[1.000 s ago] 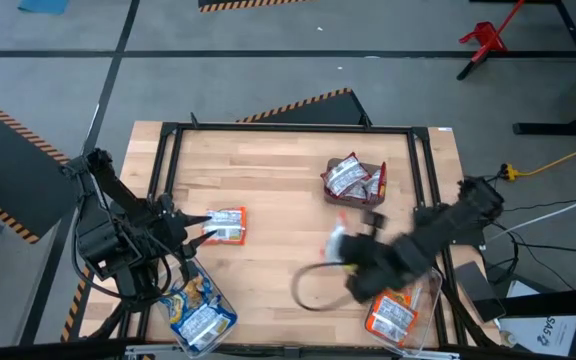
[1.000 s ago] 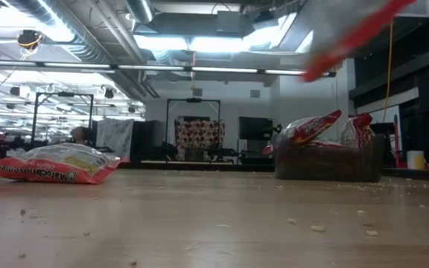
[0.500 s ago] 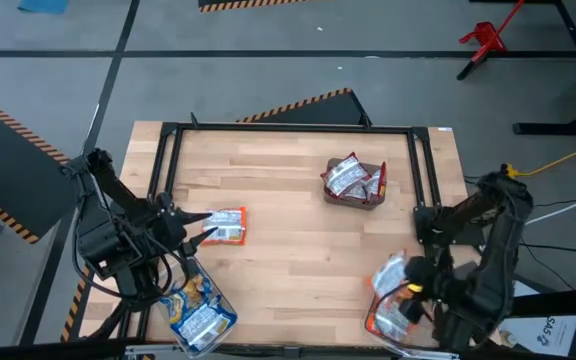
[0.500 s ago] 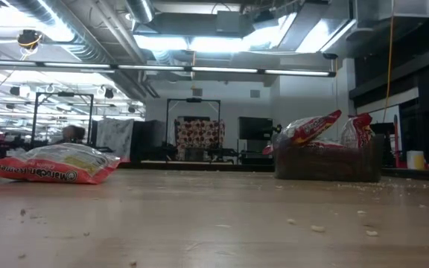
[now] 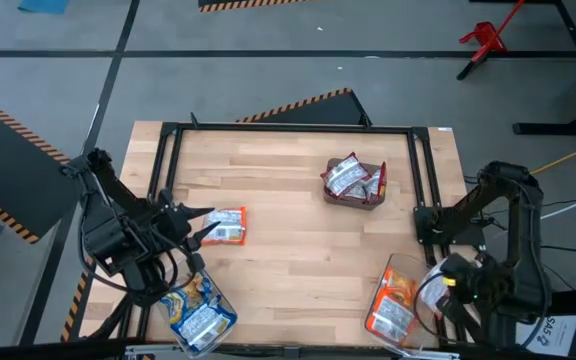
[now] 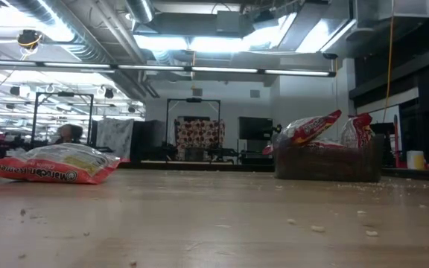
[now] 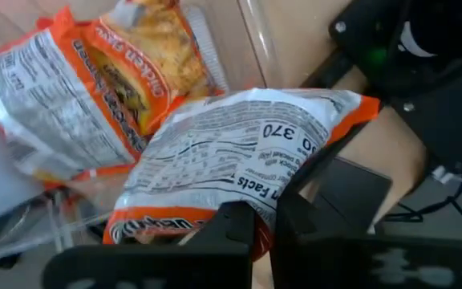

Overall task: Sort Maruchan noodles
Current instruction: Put the orange noodle pack into the right transparent bin

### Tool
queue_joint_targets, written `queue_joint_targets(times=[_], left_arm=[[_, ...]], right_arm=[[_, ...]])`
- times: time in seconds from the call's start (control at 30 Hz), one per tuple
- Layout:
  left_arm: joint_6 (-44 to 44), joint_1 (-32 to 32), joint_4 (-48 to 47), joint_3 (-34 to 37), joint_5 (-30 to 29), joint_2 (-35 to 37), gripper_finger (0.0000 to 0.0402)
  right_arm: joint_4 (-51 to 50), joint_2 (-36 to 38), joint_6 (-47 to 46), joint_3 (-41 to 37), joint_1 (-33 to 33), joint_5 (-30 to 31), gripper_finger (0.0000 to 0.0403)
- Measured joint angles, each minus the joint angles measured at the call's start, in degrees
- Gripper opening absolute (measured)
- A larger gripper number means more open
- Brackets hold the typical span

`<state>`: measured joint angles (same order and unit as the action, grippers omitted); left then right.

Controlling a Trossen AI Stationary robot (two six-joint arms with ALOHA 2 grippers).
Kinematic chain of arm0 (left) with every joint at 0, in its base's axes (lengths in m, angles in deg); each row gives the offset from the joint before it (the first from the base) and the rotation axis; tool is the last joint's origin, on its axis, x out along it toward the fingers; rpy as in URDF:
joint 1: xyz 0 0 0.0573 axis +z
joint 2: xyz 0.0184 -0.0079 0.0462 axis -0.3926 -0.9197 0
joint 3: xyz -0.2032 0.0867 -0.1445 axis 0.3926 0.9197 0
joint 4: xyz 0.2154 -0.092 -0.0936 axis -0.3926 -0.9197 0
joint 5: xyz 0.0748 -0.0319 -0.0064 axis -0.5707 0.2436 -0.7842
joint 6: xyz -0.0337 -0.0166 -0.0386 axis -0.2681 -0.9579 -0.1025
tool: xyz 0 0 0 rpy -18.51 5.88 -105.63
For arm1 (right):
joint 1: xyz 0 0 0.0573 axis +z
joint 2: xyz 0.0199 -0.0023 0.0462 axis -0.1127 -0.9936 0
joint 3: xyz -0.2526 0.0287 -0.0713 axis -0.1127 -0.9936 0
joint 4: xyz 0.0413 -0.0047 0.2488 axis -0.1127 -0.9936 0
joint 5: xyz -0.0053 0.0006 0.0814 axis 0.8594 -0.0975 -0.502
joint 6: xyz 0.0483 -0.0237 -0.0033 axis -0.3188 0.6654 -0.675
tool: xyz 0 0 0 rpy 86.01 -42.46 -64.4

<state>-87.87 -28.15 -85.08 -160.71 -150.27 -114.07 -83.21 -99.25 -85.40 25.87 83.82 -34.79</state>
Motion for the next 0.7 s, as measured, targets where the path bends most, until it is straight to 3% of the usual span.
queue_joint_targets(times=[0.2,0.5,0.7], left_arm=[[0.1,1.4,0.0,0.0,0.0,0.0,0.0141],[0.1,1.5,0.0,0.0,1.6,0.0,0.0141],[0.1,1.5,0.0,0.0,1.6,0.0,0.0141]], right_arm=[[0.2,-0.1,0.2,-2.0,-0.8,3.6,0.0],[0.1,-0.1,1.6,-4.2,-2.1,-7.9,0.0],[0.7,-0.1,5.1,-4.2,-5.4,-7.4,0.0]])
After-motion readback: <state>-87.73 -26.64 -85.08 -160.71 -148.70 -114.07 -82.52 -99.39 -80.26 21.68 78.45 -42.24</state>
